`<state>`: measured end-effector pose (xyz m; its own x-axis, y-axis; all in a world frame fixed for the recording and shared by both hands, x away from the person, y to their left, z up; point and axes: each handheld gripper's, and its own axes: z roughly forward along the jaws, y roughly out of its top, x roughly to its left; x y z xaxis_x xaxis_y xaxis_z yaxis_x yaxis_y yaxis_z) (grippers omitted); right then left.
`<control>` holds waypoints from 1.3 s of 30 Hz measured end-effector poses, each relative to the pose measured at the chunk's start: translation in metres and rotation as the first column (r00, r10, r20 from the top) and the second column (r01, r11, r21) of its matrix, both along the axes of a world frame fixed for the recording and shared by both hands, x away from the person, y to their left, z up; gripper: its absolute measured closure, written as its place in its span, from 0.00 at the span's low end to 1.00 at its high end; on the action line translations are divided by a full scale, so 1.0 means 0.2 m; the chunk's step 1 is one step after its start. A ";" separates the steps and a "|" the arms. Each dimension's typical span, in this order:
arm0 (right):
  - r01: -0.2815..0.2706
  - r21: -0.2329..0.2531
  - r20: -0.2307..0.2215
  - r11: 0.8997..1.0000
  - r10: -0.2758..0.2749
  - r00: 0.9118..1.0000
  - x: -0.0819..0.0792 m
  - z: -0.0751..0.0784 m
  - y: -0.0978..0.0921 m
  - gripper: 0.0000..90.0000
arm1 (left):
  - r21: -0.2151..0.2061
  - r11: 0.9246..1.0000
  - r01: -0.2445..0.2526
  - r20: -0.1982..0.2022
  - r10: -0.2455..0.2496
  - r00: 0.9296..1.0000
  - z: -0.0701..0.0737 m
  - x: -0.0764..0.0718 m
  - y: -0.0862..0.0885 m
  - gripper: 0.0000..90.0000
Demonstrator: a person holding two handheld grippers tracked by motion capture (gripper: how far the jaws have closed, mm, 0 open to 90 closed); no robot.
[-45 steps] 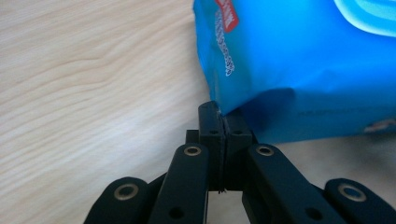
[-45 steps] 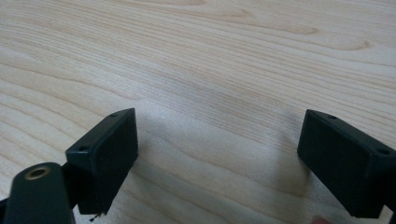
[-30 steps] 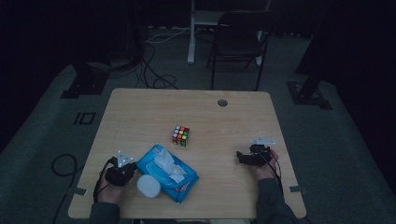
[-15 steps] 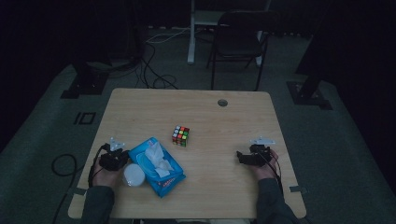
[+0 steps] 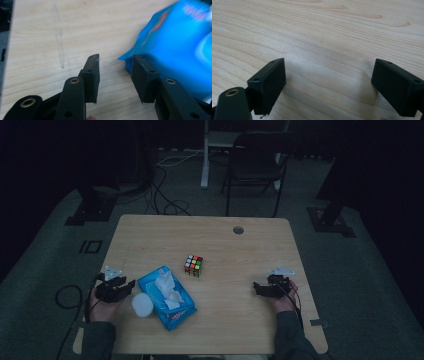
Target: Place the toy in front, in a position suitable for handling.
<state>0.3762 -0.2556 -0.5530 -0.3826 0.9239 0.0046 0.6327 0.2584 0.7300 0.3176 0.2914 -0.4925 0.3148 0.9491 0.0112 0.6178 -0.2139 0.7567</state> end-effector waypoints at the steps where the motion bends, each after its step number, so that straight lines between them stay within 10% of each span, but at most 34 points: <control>1: 0.000 0.000 0.000 1.000 0.000 1.000 0.00 0.00 0.00 0.13 | 0.000 1.000 0.007 0.020 -0.007 1.000 0.03 -0.02 -0.01 0.66; 10: 0.000 0.000 0.000 1.000 0.000 1.000 0.00 0.00 0.00 0.13 | -0.021 0.991 0.132 0.103 -0.129 0.986 0.21 -0.14 -0.19 0.65; 30: -0.011 0.001 0.005 1.000 0.011 1.000 0.00 0.00 0.00 0.16 | -0.008 0.873 0.488 0.001 -0.488 0.873 0.08 -0.22 -0.88 0.67; 34: -0.016 0.006 0.012 1.000 0.016 1.000 -0.01 0.00 0.00 0.23 | 0.029 0.870 0.493 -0.043 -0.492 0.870 0.03 -0.22 -0.93 0.72; 35: -0.022 -0.003 0.007 1.000 0.022 1.000 -0.01 0.02 0.01 0.39 | 0.051 0.873 0.484 -0.070 -0.481 0.874 -0.01 -0.23 -0.94 0.79; 39: -0.044 0.001 0.014 0.999 0.044 0.999 -0.03 0.06 0.03 0.45 | 0.062 0.882 0.467 -0.064 -0.463 0.884 -0.01 -0.24 -0.91 0.88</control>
<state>0.3708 -0.2491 -0.5413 -0.4233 0.9060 0.0002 0.6104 0.2850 0.7390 0.2701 0.1095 -0.4948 0.7214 0.6907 0.0496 0.4673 -0.5384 0.7012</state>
